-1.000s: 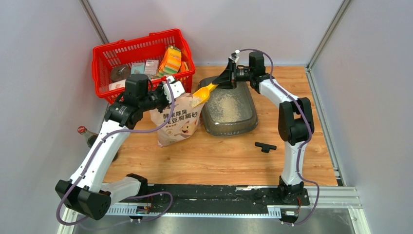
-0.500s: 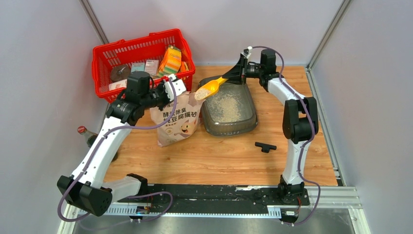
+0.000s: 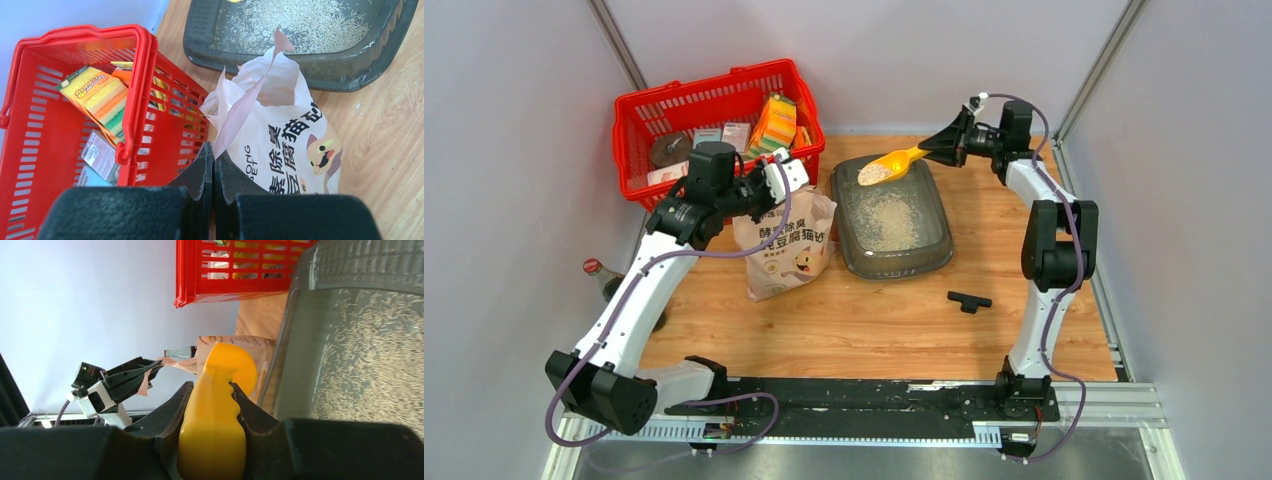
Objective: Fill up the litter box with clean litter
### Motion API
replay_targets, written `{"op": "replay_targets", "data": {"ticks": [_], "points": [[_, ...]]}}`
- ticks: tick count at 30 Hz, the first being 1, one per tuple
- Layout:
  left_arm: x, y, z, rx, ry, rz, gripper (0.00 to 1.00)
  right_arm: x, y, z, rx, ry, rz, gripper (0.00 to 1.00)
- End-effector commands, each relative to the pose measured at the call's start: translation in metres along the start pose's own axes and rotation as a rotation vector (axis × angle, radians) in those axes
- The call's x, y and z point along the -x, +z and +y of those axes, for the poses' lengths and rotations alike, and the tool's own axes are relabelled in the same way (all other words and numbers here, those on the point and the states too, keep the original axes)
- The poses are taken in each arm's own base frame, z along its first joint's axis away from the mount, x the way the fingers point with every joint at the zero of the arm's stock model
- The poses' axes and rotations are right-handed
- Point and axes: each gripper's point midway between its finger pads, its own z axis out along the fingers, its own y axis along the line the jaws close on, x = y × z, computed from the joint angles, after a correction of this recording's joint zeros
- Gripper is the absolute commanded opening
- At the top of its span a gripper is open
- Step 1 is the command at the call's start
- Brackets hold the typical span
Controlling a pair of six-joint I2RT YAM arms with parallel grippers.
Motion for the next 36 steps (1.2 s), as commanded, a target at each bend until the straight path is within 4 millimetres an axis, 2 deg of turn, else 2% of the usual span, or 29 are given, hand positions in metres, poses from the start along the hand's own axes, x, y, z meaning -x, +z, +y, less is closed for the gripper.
{"op": "replay_targets", "data": {"ticks": [1, 3, 4, 7, 15, 22, 28, 32, 36], "points": [[0.047, -0.012, 0.025, 0.076, 0.098, -0.138, 0.00, 0.010, -0.012, -0.015, -0.018, -0.061, -0.017, 0.00], [0.047, -0.014, 0.024, 0.078, 0.100, -0.138, 0.00, 0.016, -0.014, -0.024, -0.058, -0.092, -0.036, 0.00], [0.046, -0.014, 0.024, 0.080, 0.103, -0.137, 0.00, 0.014, -0.015, -0.036, -0.102, -0.082, -0.038, 0.00], [0.044, -0.016, 0.024, 0.086, 0.107, -0.129, 0.00, 0.019, -0.015, -0.047, -0.144, -0.096, -0.063, 0.00], [0.041, -0.020, 0.020, 0.085, 0.109, -0.122, 0.00, 0.036, -0.013, -0.062, -0.242, -0.119, -0.129, 0.00], [0.042, -0.020, 0.019, 0.082, 0.113, -0.127, 0.00, 0.034, -0.016, -0.056, -0.285, -0.174, -0.139, 0.00], [0.045, -0.020, 0.015, 0.070, 0.110, -0.150, 0.00, 0.013, -0.025, -0.041, -0.265, -0.166, -0.115, 0.00], [0.048, -0.022, 0.013, 0.074, 0.111, -0.172, 0.00, 0.000, -0.039, -0.026, -0.258, -0.169, -0.127, 0.00], [0.047, -0.022, 0.006, 0.058, 0.104, -0.186, 0.00, -0.008, -0.055, -0.020, -0.270, -0.161, -0.146, 0.00]]}}
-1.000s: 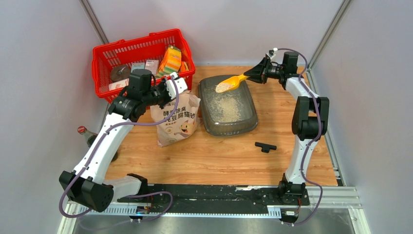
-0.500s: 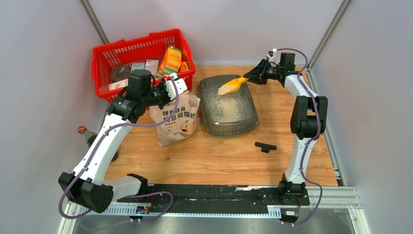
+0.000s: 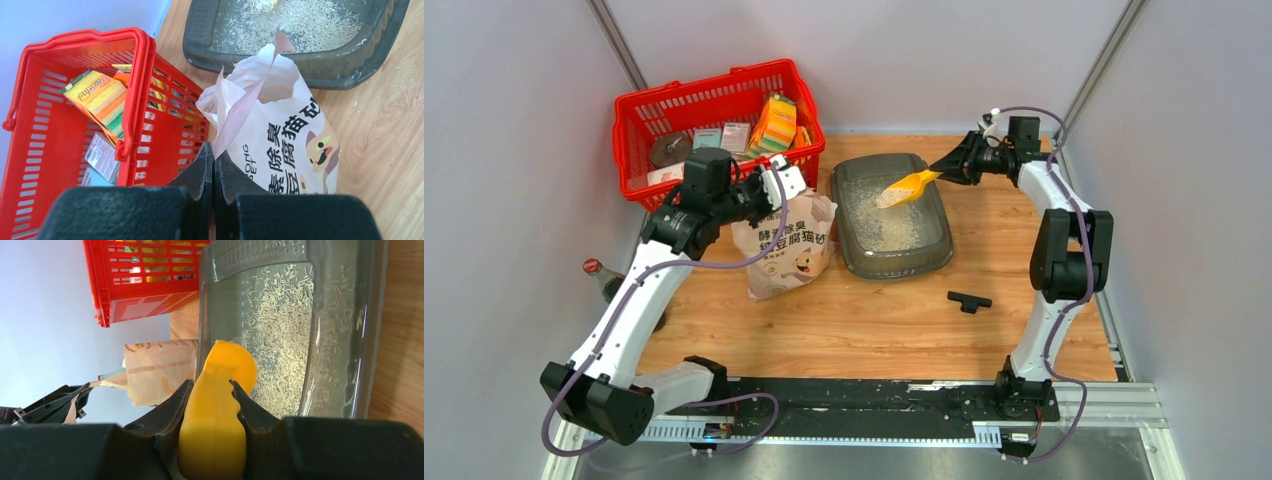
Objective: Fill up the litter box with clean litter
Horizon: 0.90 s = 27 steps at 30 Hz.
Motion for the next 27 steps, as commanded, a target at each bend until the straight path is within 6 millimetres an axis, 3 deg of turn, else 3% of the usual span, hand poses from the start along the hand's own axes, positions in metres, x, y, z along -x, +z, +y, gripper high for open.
{"op": "replay_targets", "data": {"ticks": [1, 11, 17, 27], "points": [[0.046, -0.014, 0.012, 0.059, 0.083, -0.174, 0.00, 0.000, -0.038, 0.039, 0.043, -0.094, -0.051, 0.00], [0.044, -0.016, 0.006, 0.067, 0.073, -0.196, 0.00, -0.011, -0.087, 0.037, -0.046, -0.160, -0.115, 0.00], [0.043, -0.014, 0.004, 0.059, 0.067, -0.201, 0.00, -0.020, -0.104, 0.032, -0.093, -0.173, -0.144, 0.00], [0.043, -0.013, 0.005, 0.056, 0.068, -0.198, 0.00, 0.002, -0.121, 0.038, -0.189, -0.301, -0.214, 0.00]]}}
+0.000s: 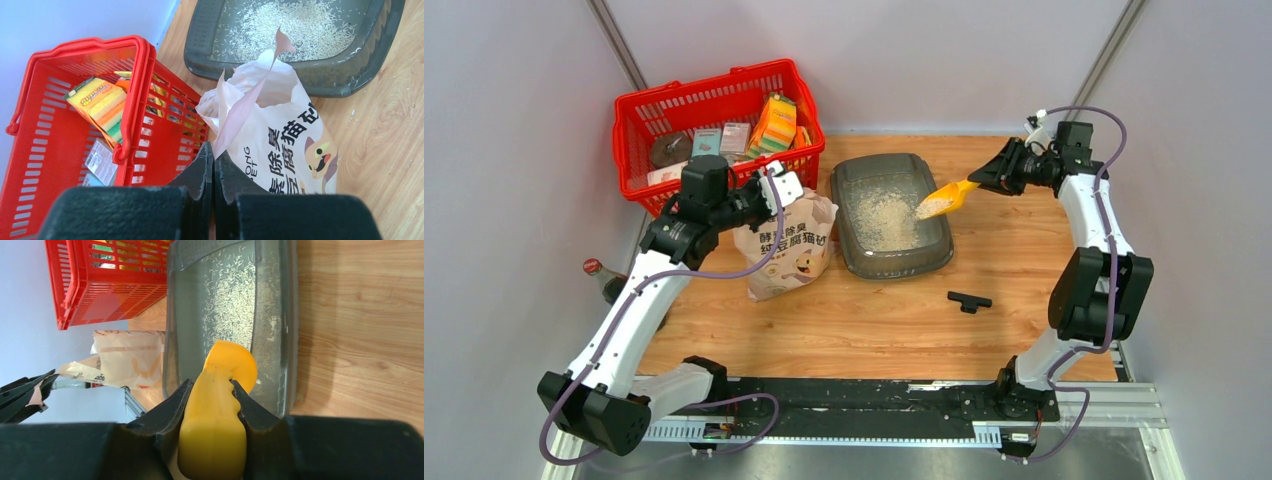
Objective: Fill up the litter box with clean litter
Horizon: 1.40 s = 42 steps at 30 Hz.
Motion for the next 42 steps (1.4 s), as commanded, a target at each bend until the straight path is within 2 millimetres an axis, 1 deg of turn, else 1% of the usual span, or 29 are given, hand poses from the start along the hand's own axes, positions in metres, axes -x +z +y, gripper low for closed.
{"op": "replay_targets", "data": {"ticks": [1, 6, 9, 13, 14, 16, 17, 18, 19, 21, 22, 24, 25, 27, 28, 30, 31, 32, 33, 34, 35, 36, 37, 38, 39, 40, 42], "points": [[0.040, -0.007, 0.012, 0.037, 0.064, -0.144, 0.00, 0.027, -0.020, 0.023, -0.026, -0.150, -0.088, 0.00], [0.040, -0.007, 0.011, 0.035, 0.061, -0.142, 0.00, 0.036, -0.019, 0.020, -0.047, -0.173, -0.104, 0.00], [0.040, -0.007, 0.012, 0.035, 0.060, -0.142, 0.00, 0.045, -0.014, 0.018, -0.053, -0.186, -0.113, 0.00], [0.040, -0.006, 0.012, 0.033, 0.060, -0.140, 0.00, 0.061, -0.005, 0.020, -0.063, -0.227, -0.128, 0.00], [0.040, -0.006, 0.012, 0.034, 0.060, -0.139, 0.00, 0.068, -0.002, 0.021, -0.063, -0.237, -0.135, 0.00], [0.040, -0.007, 0.012, 0.033, 0.059, -0.138, 0.00, 0.073, 0.005, 0.025, -0.059, -0.259, -0.138, 0.00], [0.040, -0.007, 0.012, 0.033, 0.060, -0.137, 0.00, 0.074, 0.011, 0.023, -0.061, -0.263, -0.131, 0.00], [0.039, -0.007, 0.012, 0.033, 0.059, -0.135, 0.00, 0.080, 0.012, 0.027, -0.061, -0.282, -0.142, 0.00], [0.038, -0.007, 0.011, 0.031, 0.059, -0.131, 0.00, 0.080, 0.017, 0.032, -0.056, -0.301, -0.138, 0.00], [0.039, -0.007, 0.011, 0.032, 0.061, -0.132, 0.00, 0.087, 0.023, 0.035, -0.065, -0.337, -0.147, 0.00], [0.038, -0.007, 0.011, 0.031, 0.059, -0.129, 0.00, 0.087, 0.029, 0.040, -0.059, -0.358, -0.145, 0.00], [0.038, -0.007, 0.011, 0.031, 0.058, -0.129, 0.00, 0.090, 0.034, 0.044, -0.065, -0.391, -0.150, 0.00], [0.037, -0.007, 0.010, 0.031, 0.055, -0.126, 0.00, 0.092, 0.039, 0.053, -0.052, -0.420, -0.154, 0.00], [0.037, -0.008, 0.010, 0.027, 0.053, -0.127, 0.00, 0.094, 0.041, 0.062, -0.061, -0.488, -0.162, 0.00], [0.038, -0.009, 0.010, 0.029, 0.053, -0.129, 0.00, 0.097, 0.039, 0.080, -0.043, -0.535, -0.175, 0.00], [0.037, -0.009, 0.008, 0.022, 0.046, -0.126, 0.00, 0.096, 0.035, 0.098, -0.016, -0.599, -0.180, 0.00], [0.038, -0.010, 0.008, 0.022, 0.045, -0.129, 0.00, 0.086, 0.040, 0.120, 0.030, -0.636, -0.166, 0.00], [0.038, -0.010, 0.007, 0.022, 0.045, -0.128, 0.00, 0.084, 0.032, 0.142, 0.070, -0.674, -0.181, 0.00], [0.038, -0.011, 0.007, 0.022, 0.045, -0.126, 0.00, 0.077, 0.030, 0.157, 0.112, -0.696, -0.173, 0.00], [0.038, -0.012, 0.007, 0.023, 0.045, -0.125, 0.00, 0.066, 0.028, 0.175, 0.182, -0.719, -0.150, 0.00], [0.036, -0.012, 0.006, 0.021, 0.043, -0.123, 0.00, 0.051, 0.026, 0.197, 0.243, -0.747, -0.133, 0.00], [0.037, -0.012, 0.006, 0.022, 0.042, -0.124, 0.00, 0.038, 0.025, 0.209, 0.302, -0.753, -0.106, 0.00], [0.037, -0.012, 0.005, 0.020, 0.043, -0.126, 0.00, 0.022, 0.027, 0.223, 0.353, -0.743, -0.071, 0.00], [0.037, -0.012, 0.004, 0.016, 0.042, -0.132, 0.00, 0.013, 0.026, 0.233, 0.395, -0.750, -0.053, 0.00], [0.038, -0.011, 0.005, 0.021, 0.042, -0.139, 0.00, 0.001, 0.027, 0.238, 0.429, -0.747, -0.021, 0.00], [0.040, -0.012, 0.005, 0.025, 0.029, -0.148, 0.00, -0.013, 0.031, 0.246, 0.451, -0.751, 0.007, 0.00], [0.041, -0.012, 0.007, 0.035, 0.021, -0.153, 0.00, -0.030, 0.033, 0.250, 0.476, -0.754, 0.048, 0.00]]}}
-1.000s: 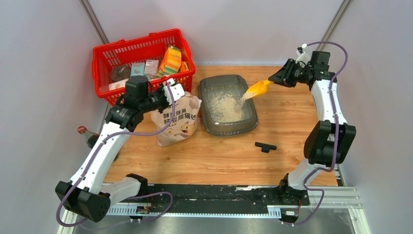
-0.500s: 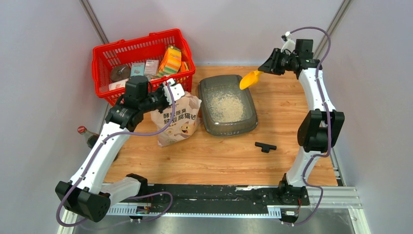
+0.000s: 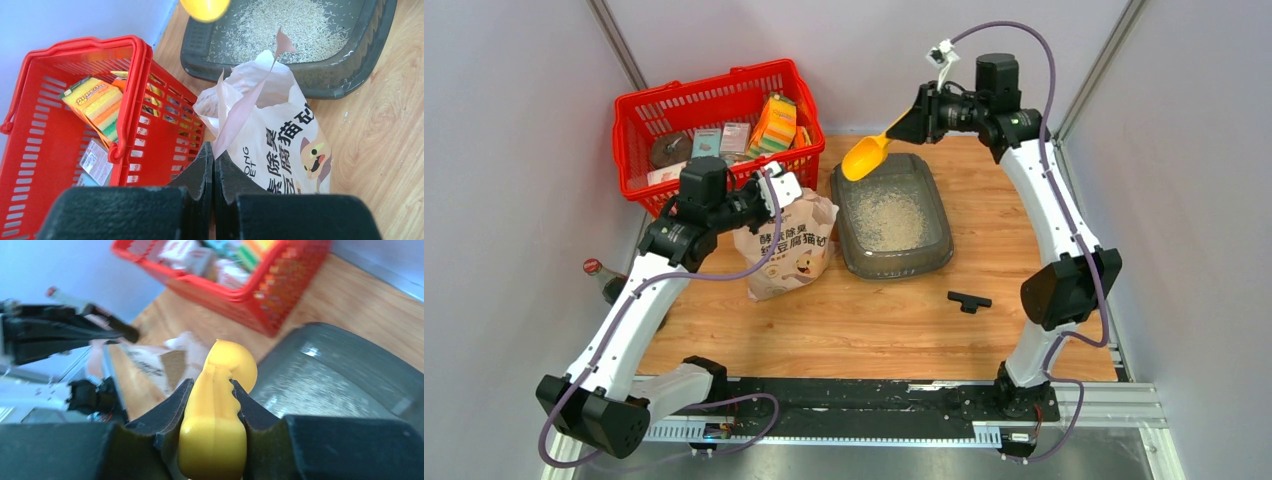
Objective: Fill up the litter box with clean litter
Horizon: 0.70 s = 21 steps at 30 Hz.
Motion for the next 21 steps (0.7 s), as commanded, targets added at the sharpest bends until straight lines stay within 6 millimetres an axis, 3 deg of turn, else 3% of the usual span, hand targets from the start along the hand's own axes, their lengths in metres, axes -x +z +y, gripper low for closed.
{"op": "replay_targets", "data": {"ticks": [1, 4, 8, 16, 21], "points": [[0.040, -0.010, 0.009, 0.040, 0.029, -0.147, 0.00, 0.000, 0.002, 0.066, 0.184, -0.081, 0.004, 0.00], [0.039, -0.011, 0.007, 0.042, 0.028, -0.145, 0.00, -0.007, 0.009, 0.088, 0.241, -0.080, 0.028, 0.00], [0.037, -0.012, 0.006, 0.042, 0.023, -0.142, 0.00, -0.026, 0.024, 0.099, 0.243, -0.108, 0.093, 0.00], [0.041, -0.018, 0.005, 0.052, 0.028, -0.154, 0.00, -0.069, 0.068, 0.078, 0.070, -0.182, 0.206, 0.00], [0.041, -0.023, 0.002, 0.059, 0.026, -0.157, 0.00, -0.065, 0.091, 0.063, -0.068, -0.199, 0.179, 0.00]]}}
